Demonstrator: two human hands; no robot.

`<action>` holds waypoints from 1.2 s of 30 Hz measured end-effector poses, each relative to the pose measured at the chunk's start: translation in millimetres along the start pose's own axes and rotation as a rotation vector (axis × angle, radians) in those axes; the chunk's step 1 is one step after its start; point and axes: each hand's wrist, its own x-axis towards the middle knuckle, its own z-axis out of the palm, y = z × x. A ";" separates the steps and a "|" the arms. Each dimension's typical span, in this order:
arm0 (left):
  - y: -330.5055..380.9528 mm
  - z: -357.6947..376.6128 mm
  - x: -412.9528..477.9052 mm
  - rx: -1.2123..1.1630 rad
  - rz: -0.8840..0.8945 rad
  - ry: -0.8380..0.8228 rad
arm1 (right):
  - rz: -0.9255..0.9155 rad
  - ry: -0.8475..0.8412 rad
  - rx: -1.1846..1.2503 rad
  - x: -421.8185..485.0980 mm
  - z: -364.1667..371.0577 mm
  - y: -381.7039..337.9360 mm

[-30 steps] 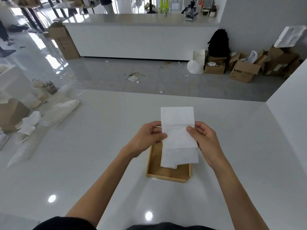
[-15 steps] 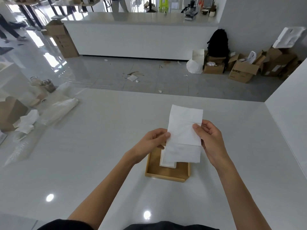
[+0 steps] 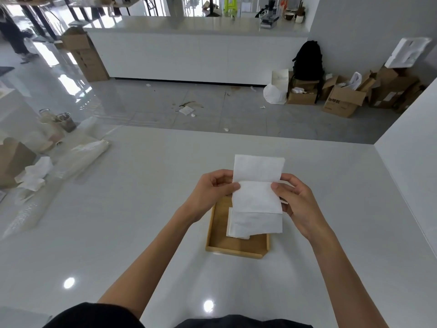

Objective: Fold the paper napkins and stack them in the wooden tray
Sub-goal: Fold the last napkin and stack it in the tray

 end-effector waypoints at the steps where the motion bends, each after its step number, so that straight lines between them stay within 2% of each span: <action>1: 0.4 -1.2 -0.6 0.001 0.013 -0.007 | -0.007 -0.009 0.009 -0.2 -0.9 -0.7; 5: -0.5 -3.8 -0.3 -0.019 0.049 -0.005 | -0.090 -0.025 -0.033 -1.6 -1.1 -3.5; 10: 0.0 0.3 -0.3 -0.173 0.051 0.034 | -0.202 -0.002 -0.111 -0.7 1.8 -6.8; 12: -0.2 2.9 0.9 -0.279 0.014 0.054 | -0.245 0.016 -0.154 0.2 2.1 -7.0; 15: -5.6 3.1 3.4 -0.480 -0.145 -0.004 | -0.302 0.045 -0.170 2.1 1.1 -6.3; 17: -9.4 3.2 2.1 -0.418 -0.194 -0.073 | -0.322 0.044 -0.180 4.3 -0.3 -5.8; 19: -14.0 6.2 -0.6 -0.309 -0.160 -0.109 | -0.321 0.036 -0.210 5.5 -1.9 -5.7; 23: -10.6 8.9 -1.8 -0.246 -0.147 -0.072 | -0.249 0.016 -0.271 6.7 -4.5 -5.2; 26: -6.7 8.8 1.5 -0.208 -0.129 -0.025 | -0.047 -0.092 0.031 5.1 -1.8 -4.6; 28: -5.6 8.1 3.3 -0.168 -0.117 0.012 | 0.049 -0.145 0.093 5.5 -0.3 0.7; 31: -5.3 6.2 4.8 -0.093 -0.096 0.046 | 0.068 -0.148 -0.075 5.5 5.7 11.5; 36: -6.7 6.7 2.3 -0.040 -0.068 0.066 | 0.009 -0.061 -0.053 6.7 8.6 8.2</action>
